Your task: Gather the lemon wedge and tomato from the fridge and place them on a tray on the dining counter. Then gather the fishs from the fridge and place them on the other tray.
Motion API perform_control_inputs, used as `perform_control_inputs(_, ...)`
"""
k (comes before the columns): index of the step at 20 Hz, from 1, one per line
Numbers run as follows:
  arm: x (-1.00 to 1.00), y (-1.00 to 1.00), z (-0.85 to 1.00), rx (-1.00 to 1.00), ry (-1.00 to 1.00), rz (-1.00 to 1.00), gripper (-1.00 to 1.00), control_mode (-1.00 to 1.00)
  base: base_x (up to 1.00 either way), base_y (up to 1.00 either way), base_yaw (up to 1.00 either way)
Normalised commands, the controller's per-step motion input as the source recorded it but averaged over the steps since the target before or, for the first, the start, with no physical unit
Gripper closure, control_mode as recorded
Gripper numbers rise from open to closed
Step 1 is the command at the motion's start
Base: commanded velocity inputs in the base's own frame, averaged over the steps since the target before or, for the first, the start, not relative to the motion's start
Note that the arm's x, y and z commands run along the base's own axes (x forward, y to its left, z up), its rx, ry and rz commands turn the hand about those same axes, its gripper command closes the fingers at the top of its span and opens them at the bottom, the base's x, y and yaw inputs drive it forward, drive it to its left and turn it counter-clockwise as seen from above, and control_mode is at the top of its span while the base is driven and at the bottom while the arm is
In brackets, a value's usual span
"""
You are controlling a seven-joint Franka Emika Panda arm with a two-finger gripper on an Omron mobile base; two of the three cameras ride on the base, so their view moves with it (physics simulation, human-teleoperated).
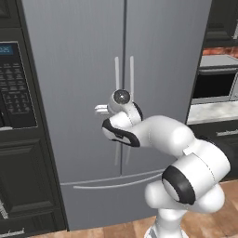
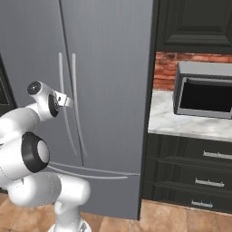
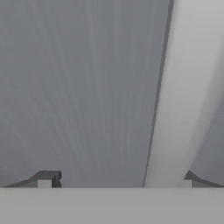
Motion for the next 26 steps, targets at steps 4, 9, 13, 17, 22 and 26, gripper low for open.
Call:
perform_control_inputs(4, 0.31, -0.02, -0.10, 0.01, 0.00, 0.00, 1.00, -1.00, 0.00, 0.00, 0.00)
perform_control_inputs(9, -0.30, -0.01, 0.04, 0.03, 0.00, 0.03, 1.00, -1.00, 0.00, 0.00, 0.00)
perform_control_inputs(13, -0.57, 0.09, 0.15, 0.04, 0.02, 0.03, 1.00, -1.00, 0.00, 0.00, 0.00)
perform_control_inputs(17, -0.92, 0.28, 0.24, 0.04, 0.03, 0.04, 1.00, -1.00, 0.00, 0.00, 0.00)
perform_control_inputs(22, -0.87, 0.82, 0.23, 0.01, 0.11, 0.06, 1.00, -1.00, 0.00, 0.00, 0.00)
perform_control_inputs(26, -0.20, 1.00, 0.21, 0.00, 0.10, 0.06, 1.00, -1.00, 0.00, 0.00, 0.00)
